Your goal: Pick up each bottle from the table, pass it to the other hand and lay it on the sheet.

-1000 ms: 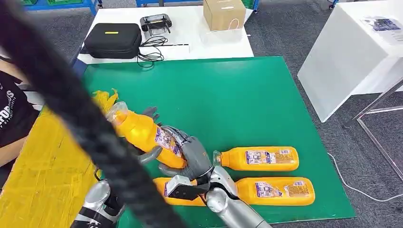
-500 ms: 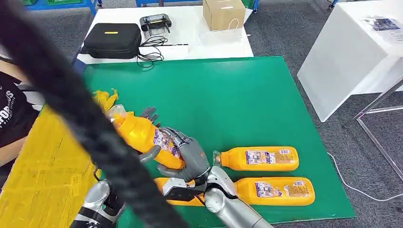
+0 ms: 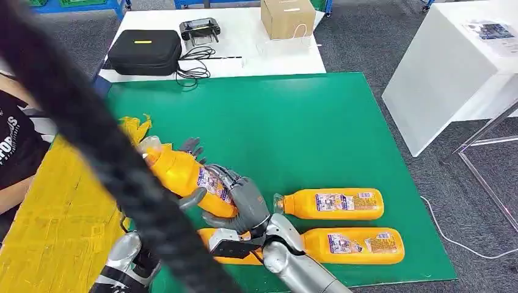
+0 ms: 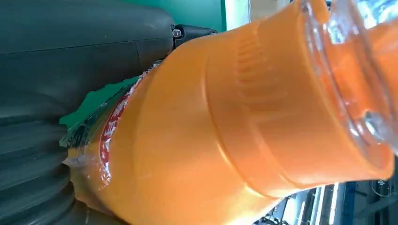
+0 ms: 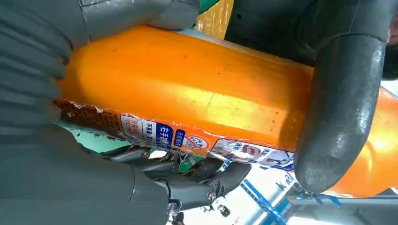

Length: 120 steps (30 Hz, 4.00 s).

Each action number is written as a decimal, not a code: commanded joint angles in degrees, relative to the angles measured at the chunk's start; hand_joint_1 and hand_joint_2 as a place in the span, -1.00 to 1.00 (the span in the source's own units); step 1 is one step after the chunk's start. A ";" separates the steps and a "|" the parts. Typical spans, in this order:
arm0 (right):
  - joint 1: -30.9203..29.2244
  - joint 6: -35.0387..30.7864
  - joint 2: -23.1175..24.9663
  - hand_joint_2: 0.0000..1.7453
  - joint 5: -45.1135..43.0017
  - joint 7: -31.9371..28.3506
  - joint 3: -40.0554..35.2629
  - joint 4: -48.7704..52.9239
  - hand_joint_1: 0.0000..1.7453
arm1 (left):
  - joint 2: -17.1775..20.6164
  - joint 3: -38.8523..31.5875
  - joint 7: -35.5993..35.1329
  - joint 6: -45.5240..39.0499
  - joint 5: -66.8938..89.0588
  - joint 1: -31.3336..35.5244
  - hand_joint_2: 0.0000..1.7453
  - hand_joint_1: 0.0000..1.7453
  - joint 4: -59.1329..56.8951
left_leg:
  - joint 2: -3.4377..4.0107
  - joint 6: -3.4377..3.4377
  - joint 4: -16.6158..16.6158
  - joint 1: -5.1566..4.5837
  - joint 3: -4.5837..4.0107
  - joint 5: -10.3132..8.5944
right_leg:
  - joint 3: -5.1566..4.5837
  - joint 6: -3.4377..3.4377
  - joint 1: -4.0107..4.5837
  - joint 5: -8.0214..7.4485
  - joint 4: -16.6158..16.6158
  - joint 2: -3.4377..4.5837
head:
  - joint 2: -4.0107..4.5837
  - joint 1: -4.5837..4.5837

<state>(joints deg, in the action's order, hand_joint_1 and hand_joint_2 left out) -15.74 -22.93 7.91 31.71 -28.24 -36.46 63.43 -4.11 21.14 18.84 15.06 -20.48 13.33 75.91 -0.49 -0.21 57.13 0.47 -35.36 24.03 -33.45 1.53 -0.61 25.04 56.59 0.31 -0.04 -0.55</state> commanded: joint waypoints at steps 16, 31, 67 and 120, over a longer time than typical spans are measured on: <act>3.05 -3.57 -2.06 1.00 -5.79 -1.30 2.71 9.79 1.00 | 1.02 -0.56 5.42 -15.75 10.73 3.33 1.00 1.00 3.62 | -0.18 -0.02 0.13 0.06 0.10 0.10 | 0.20 -0.03 0.07 0.13 0.05 -0.24 | 0.00 0.00; 6.81 -5.51 -2.07 1.00 -7.81 -2.43 3.40 20.29 -1.00 | 2.07 0.72 7.82 -23.05 19.66 3.21 1.00 1.00 5.13 | -0.05 0.00 0.02 0.02 0.11 0.06 | 0.15 -0.03 0.03 0.07 -0.01 -0.10 | 0.00 0.00; 12.87 11.24 -8.78 1.00 -1.04 7.81 4.25 28.88 -1.00 | 12.43 0.24 -18.46 -43.74 108.34 6.58 1.00 1.00 -22.04 | -0.01 0.00 -0.18 -0.01 0.28 0.00 | 0.26 -0.07 0.00 0.05 -0.15 -0.01 | 0.00 0.00; 2.90 15.94 -17.32 1.00 33.31 31.91 -13.17 12.19 -1.00 | -0.30 -11.35 -0.87 -51.92 78.84 -0.46 1.00 -1.00 -25.21 | -0.25 0.05 -0.06 -0.02 0.78 0.18 | 0.87 -0.05 0.01 0.25 -0.05 -0.17 | 0.00 0.00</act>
<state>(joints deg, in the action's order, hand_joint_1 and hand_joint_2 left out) -8.89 -7.08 -9.49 58.28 -1.07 -46.05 80.89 -2.19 9.68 14.65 -40.32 66.04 17.90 41.07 -0.86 -0.14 57.09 0.48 -34.63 24.19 -32.59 1.48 -0.58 25.31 56.57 0.05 -0.04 -0.55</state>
